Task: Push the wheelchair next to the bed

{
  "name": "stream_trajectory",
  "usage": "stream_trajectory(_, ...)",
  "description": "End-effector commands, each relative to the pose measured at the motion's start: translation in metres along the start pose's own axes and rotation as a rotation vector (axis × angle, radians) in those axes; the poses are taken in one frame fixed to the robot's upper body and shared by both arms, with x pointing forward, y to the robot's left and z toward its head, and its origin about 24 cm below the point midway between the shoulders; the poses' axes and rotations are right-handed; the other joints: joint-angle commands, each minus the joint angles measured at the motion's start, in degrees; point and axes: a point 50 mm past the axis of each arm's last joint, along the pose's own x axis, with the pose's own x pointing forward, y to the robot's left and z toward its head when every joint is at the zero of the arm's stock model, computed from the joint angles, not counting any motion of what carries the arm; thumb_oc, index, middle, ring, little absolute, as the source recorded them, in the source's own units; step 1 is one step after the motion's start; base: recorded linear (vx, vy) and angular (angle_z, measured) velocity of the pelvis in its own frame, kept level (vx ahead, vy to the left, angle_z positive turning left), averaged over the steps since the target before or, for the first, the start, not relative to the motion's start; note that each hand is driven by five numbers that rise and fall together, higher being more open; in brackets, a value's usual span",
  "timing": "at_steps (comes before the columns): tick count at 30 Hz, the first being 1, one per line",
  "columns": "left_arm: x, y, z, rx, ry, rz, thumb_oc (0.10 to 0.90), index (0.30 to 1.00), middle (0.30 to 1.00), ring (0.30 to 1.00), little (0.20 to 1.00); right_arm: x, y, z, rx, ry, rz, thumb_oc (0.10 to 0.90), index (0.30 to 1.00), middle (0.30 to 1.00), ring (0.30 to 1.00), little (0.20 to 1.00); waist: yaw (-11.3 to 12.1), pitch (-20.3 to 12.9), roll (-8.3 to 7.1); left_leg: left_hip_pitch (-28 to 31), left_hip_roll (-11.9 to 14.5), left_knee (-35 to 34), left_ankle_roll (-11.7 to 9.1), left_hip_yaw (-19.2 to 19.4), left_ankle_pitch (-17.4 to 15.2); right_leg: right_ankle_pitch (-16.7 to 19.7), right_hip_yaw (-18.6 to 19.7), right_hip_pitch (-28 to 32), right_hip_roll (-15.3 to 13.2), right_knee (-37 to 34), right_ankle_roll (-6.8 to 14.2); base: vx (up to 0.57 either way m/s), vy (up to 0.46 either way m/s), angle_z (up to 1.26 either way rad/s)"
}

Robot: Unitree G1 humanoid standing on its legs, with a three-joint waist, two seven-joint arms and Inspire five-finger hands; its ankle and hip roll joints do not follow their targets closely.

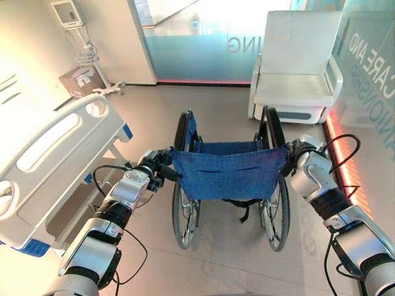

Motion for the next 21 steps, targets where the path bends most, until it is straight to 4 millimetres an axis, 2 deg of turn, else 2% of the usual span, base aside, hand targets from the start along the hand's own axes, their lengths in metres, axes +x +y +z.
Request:
stream_trajectory(1,-0.012,0.052,-0.081,0.222,0.332,0.216,0.8,0.9,0.9,0.9,0.9,0.021,0.041,-0.063,-0.08,0.296,0.286,0.8,0.9,0.9,0.9,0.9,0.9,-0.2,-5.67,-1.2,-6.2,0.2,0.7,3.8,-2.4,-3.2,2.4,1.8,-0.6,0.4,2.6,0.0,0.0,0.0)
stream_trajectory(4,-0.01,0.054,-0.067,0.221,0.252,0.259,0.8,0.9,0.9,0.9,0.9,0.025,0.044,-0.068,-0.045,0.318,0.308,0.8,0.9,0.9,0.9,0.9,1.1,-0.3,-5.91,-1.2,-6.2,0.2,0.6,3.6,-2.4,-3.1,2.3,1.9,-0.6,0.3,2.5,0.0,0.0,0.0)
stream_trajectory(5,-0.008,0.054,-0.058,0.221,0.195,0.287,0.8,0.9,0.9,0.9,0.9,0.029,0.049,-0.073,-0.013,0.329,0.331,0.725,0.787,0.787,0.787,0.787,1.3,-0.5,-6.08,-1.2,-6.2,0.2,0.5,3.6,-2.4,-3.0,2.2,2.0,-0.7,0.3,2.5,0.0,0.0,0.0)
stream_trajectory(6,-0.008,0.054,-0.053,0.22,0.17,0.295,0.8,0.9,0.9,0.9,0.9,0.03,0.051,-0.075,0.005,0.335,0.343,0.474,0.411,0.411,0.411,0.411,1.4,-0.6,-6.17,-1.2,-6.2,0.2,0.5,3.6,-2.4,-3.0,2.2,2.0,-0.7,0.3,2.5,0.0,0.0,0.0)
stream_trajectory(7,-0.008,0.054,-0.051,0.219,0.154,0.298,0.8,0.9,0.9,0.9,0.9,0.031,0.052,-0.077,0.019,0.338,0.344,0.474,0.411,0.411,0.411,0.411,1.5,-0.6,-6.21,-1.3,-6.2,0.2,0.4,3.5,-2.4,-3.0,2.2,2.0,-0.7,0.3,2.5,0.0,0.0,0.0)
stream_trajectory(8,-0.009,0.053,-0.045,0.213,0.112,0.306,0.8,0.9,0.9,0.9,0.9,0.034,0.055,-0.082,0.06,0.345,0.327,0.4,0.3,0.3,0.3,0.3,1.7,-0.6,-6.3,-1.3,-6.2,0.2,0.5,3.4,-2.4,-2.9,2.1,1.9,-0.7,0.3,2.5,0.0,0.0,0.0)
stream_trajectory(10,-0.009,0.05,-0.042,0.218,0.079,0.311,0.8,0.9,0.9,0.9,0.9,0.036,0.059,-0.087,0.092,0.35,0.302,0.4,0.3,0.3,0.3,0.3,1.9,-0.6,-6.34,-1.3,-6.3,0.2,0.5,3.2,-2.4,-3.0,2.1,1.9,-0.7,0.4,2.4,0.0,0.0,0.0)
stream_trajectory(11,-0.009,0.048,-0.041,0.221,0.059,0.308,0.756,0.834,0.834,0.834,0.834,0.038,0.062,-0.09,0.127,0.339,0.288,0.4,0.3,0.3,0.3,0.3,2.0,-0.6,-6.35,-1.3,-6.3,0.2,0.6,3.1,-2.4,-3.0,2.0,1.9,-0.7,0.4,2.4,0.0,0.0,0.0)
stream_trajectory(12,-0.01,0.045,-0.037,0.231,0.029,0.305,0.4,0.3,0.3,0.3,0.3,0.04,0.066,-0.089,0.185,0.311,0.255,0.4,0.3,0.3,0.3,0.3,2.1,-0.4,-6.36,-1.3,-6.3,0.2,0.7,2.8,-2.5,-3.0,2.0,2.0,-0.7,0.5,2.3,0.0,0.0,0.0)
stream_trajectory(17,-0.012,0.038,-0.039,0.249,-0.015,0.283,0.4,0.3,0.3,0.3,0.3,0.042,0.073,-0.087,0.24,0.259,0.157,0.4,0.3,0.3,0.3,0.3,2.1,-0.4,-6.02,-1.2,-6.4,0.2,0.7,2.6,-2.6,-3.0,2.1,1.9,-0.8,0.6,2.3,0.01,0.004,-0.01)
stream_trajectory(21,-0.015,0.025,-0.048,0.266,-0.036,0.255,0.4,0.3,0.3,0.3,0.3,0.042,0.087,-0.09,0.23,0.19,0.073,0.4,0.3,0.3,0.3,0.3,1.9,-0.4,-5.35,-1.1,-6.5,0.2,0.9,2.6,-2.8,-3.0,2.4,1.8,-0.9,0.6,2.4,0.01,0.011,-0.02)
